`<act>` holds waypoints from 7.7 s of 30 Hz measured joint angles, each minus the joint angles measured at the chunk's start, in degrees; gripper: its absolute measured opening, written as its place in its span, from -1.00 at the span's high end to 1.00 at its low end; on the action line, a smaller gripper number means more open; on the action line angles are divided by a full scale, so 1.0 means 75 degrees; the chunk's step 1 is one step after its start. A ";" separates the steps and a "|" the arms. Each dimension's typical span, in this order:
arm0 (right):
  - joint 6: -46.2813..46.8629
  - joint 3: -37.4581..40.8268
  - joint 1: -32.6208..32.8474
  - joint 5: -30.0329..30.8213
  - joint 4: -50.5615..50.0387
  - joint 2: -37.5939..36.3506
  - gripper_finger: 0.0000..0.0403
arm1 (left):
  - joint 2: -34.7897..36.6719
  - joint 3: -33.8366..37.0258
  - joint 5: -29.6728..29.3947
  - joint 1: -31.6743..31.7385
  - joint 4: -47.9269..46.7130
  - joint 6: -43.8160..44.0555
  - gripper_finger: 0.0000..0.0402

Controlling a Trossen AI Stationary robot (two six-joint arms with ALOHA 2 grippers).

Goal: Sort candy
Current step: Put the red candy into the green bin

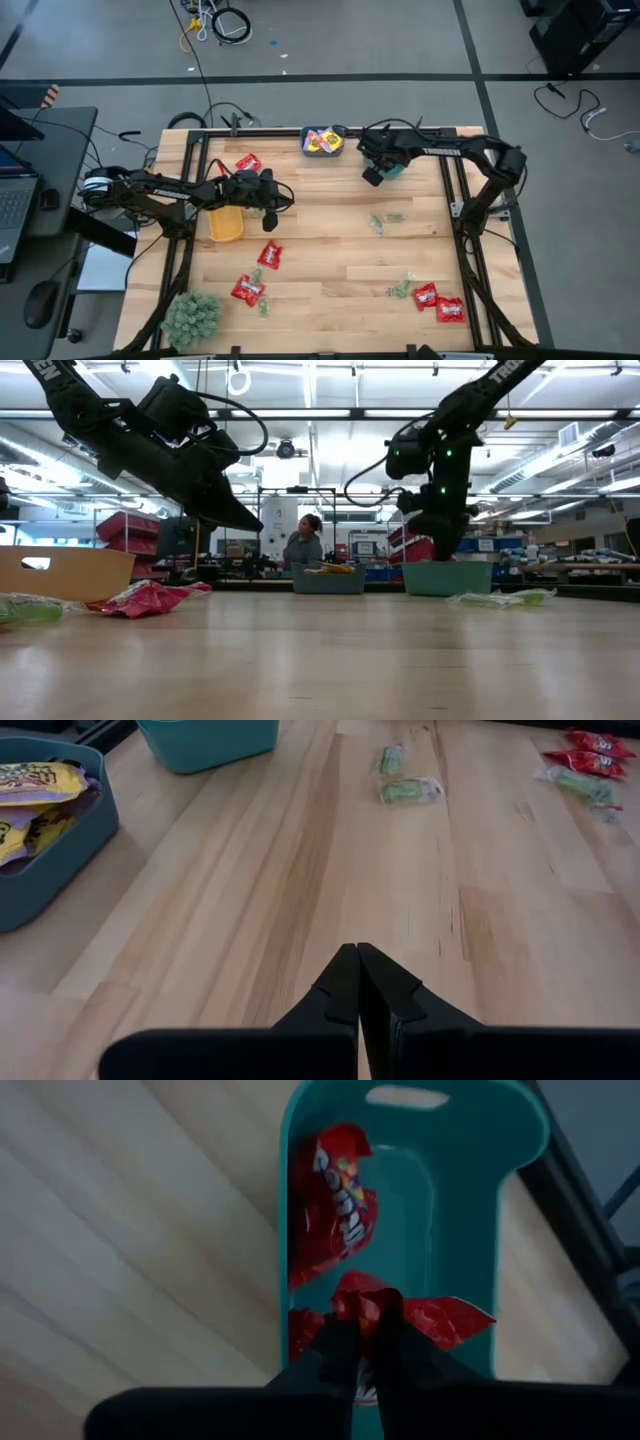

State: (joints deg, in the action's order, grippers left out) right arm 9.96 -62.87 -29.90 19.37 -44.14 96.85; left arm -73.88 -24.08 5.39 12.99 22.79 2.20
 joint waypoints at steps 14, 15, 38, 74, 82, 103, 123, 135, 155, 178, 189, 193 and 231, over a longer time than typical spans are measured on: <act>-0.0127 -0.0006 0.0310 -0.0192 -0.0618 -0.0998 0.14 | -0.0001 -0.0001 -0.0056 0.0000 0.0000 0.0149 0.99; -0.0137 -0.0006 0.0369 -0.0192 -0.0674 -0.1146 0.10 | 0.0000 -0.0002 -0.0056 0.0000 0.0000 0.0148 0.99; 0.0623 0.0624 0.4123 -0.1985 0.0844 -0.2100 0.96 | 0.0000 0.0000 -0.0053 -0.0012 -0.0129 0.0149 0.99; 0.7690 0.1402 1.0593 -0.2917 0.0085 -0.0482 -0.51 | -0.0001 0.0001 0.0005 -0.0050 -0.0956 0.0347 0.99; 0.6805 0.1361 1.0577 -0.3900 0.0051 0.0164 -0.50 | -0.0001 0.0001 0.0005 -0.0050 -0.0840 0.0341 0.99; 0.3729 0.0319 0.6238 -0.1021 -0.1547 -0.2031 0.82 | -0.0001 -0.0001 0.0004 -0.0050 -0.0656 0.0385 0.99; -0.1759 -0.0265 -0.0368 -0.0899 0.0580 -0.0135 0.92 | -0.0001 -0.0002 0.0046 -0.0054 -0.0619 0.0384 0.99; -0.1529 -0.0262 -0.0401 -0.0436 0.0802 0.0269 0.13 | -0.0001 -0.0002 0.0165 -0.0200 -0.0629 0.0399 0.99; -0.1292 -0.0071 -0.0179 -0.0685 0.0683 -0.0440 0.43 | -0.0001 -0.0002 0.0154 -0.0248 -0.0622 0.0364 0.99; -0.1396 -0.0236 -0.0227 -0.1116 0.0230 -0.0719 0.76 | -0.0001 -0.0002 0.0117 -0.0248 -0.0689 0.0384 0.99; 0.1118 -0.0236 0.3191 -0.1585 -0.2344 -0.2236 0.91 | -0.0001 -0.0005 0.0095 -0.0253 -0.0702 0.0415 0.99; 0.2675 -0.0233 0.4974 -0.1896 -0.2843 -0.2356 0.99 | -0.0001 -0.0005 0.0095 -0.0339 -0.0854 0.0428 0.99; 0.8859 -0.0061 1.1749 -0.5178 -0.1491 0.1370 -0.37 | -0.0001 -0.0005 -0.0059 -0.0557 -0.0981 0.0423 0.99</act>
State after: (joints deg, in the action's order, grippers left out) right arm 76.40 -63.33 58.22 -19.46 -55.31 107.13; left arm -73.89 -24.12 4.95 8.82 15.43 5.37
